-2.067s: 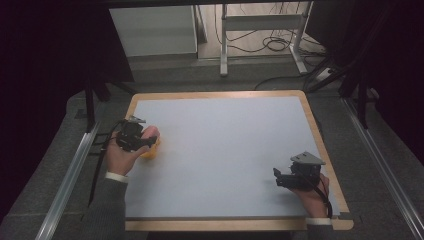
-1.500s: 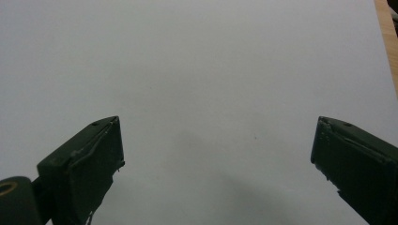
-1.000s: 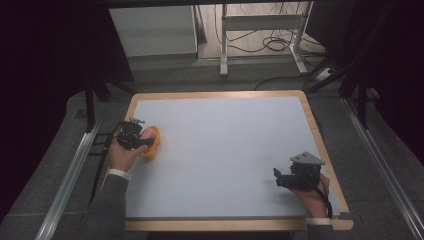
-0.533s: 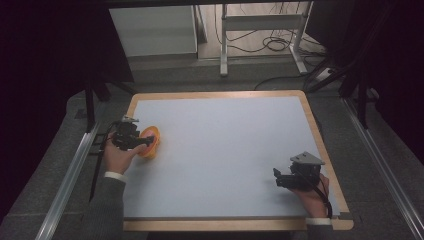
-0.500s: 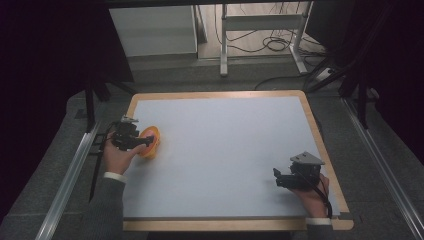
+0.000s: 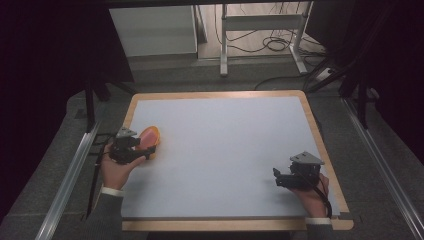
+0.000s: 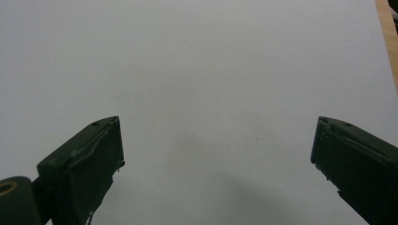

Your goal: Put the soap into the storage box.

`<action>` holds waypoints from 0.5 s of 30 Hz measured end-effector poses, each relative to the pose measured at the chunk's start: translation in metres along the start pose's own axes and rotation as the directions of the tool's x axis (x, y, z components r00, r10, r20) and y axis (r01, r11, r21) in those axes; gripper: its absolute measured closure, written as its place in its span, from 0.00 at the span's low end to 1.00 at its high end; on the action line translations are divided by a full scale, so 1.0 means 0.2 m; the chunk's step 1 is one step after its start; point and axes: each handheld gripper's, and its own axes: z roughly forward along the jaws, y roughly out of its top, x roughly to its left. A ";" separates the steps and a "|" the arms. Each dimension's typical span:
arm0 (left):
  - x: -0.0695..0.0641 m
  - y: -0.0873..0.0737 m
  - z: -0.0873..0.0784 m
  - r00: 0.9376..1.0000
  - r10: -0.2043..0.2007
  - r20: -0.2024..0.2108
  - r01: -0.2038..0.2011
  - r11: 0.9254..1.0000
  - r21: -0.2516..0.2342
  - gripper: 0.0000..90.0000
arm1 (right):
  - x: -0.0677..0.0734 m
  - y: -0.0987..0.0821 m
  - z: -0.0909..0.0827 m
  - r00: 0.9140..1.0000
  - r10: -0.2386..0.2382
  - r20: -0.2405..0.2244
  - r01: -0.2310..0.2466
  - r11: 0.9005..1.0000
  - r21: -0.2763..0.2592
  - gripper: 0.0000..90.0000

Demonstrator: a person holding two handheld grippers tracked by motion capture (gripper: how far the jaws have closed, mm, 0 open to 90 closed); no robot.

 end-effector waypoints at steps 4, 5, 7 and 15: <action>-0.03 -0.07 -0.02 0.999 -0.021 0.034 0.021 1.000 -0.008 0.33 | 0.00 0.00 0.00 1.000 0.001 0.000 -0.001 1.000 0.000 0.03; -0.04 -0.08 -0.02 0.999 -0.019 0.037 0.020 1.000 -0.007 0.33 | 0.00 0.00 0.00 1.000 0.002 0.001 -0.002 1.000 0.000 0.03; -0.05 -0.11 -0.03 0.998 -0.020 0.054 0.020 1.000 -0.008 0.33 | 0.00 0.00 0.00 1.000 0.002 0.001 -0.002 1.000 0.000 0.03; -0.09 -0.23 -0.03 0.994 0.001 0.110 -0.004 1.000 0.026 0.32 | 0.01 0.00 0.00 1.000 -0.005 0.001 0.005 1.000 -0.003 0.03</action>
